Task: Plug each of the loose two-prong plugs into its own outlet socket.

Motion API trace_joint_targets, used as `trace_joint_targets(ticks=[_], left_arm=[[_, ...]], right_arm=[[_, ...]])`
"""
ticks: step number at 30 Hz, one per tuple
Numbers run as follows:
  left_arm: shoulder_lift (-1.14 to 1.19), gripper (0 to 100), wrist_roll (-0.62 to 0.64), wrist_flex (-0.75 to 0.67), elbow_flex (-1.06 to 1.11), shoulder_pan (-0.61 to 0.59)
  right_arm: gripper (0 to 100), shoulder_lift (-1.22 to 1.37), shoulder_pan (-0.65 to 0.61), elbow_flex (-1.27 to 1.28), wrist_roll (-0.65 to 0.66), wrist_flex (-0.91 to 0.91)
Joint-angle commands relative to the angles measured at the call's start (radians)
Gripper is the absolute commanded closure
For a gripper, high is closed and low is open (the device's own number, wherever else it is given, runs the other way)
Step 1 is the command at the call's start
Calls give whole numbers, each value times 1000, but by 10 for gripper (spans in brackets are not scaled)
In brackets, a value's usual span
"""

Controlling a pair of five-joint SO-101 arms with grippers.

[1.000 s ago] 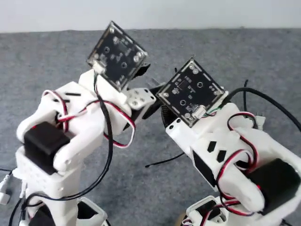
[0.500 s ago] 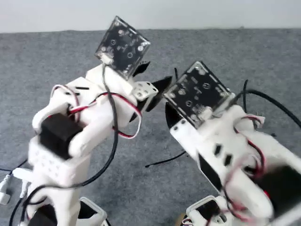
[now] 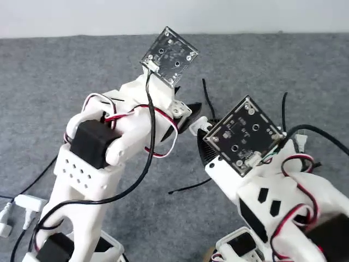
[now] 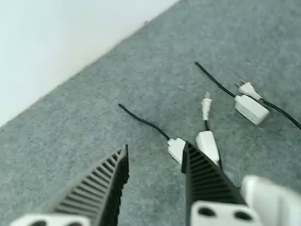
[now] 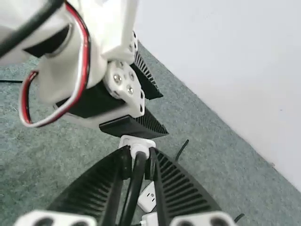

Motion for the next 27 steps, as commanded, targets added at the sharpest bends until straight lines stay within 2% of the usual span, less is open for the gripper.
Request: trace_joint_targets(ticks=[1,8,14,20,23,27], left_arm=[[-9,811,8,-60,-7,-94],[-12,811,11,-155,113,-342],[-6,810,66,-265,254,-674],[-12,808,83,-319,361,-984],[-14,808,97,-318,414,-1076],[-15,808,109,-311,496,-1137]], right_arm=[[990,-4,-1,28,-6,31],[990,15,-2,38,-132,-13],[990,125,-1,38,-387,-58],[990,320,-2,38,-578,-101],[990,438,-24,38,-608,-107],[990,582,-28,38,-609,-111]])
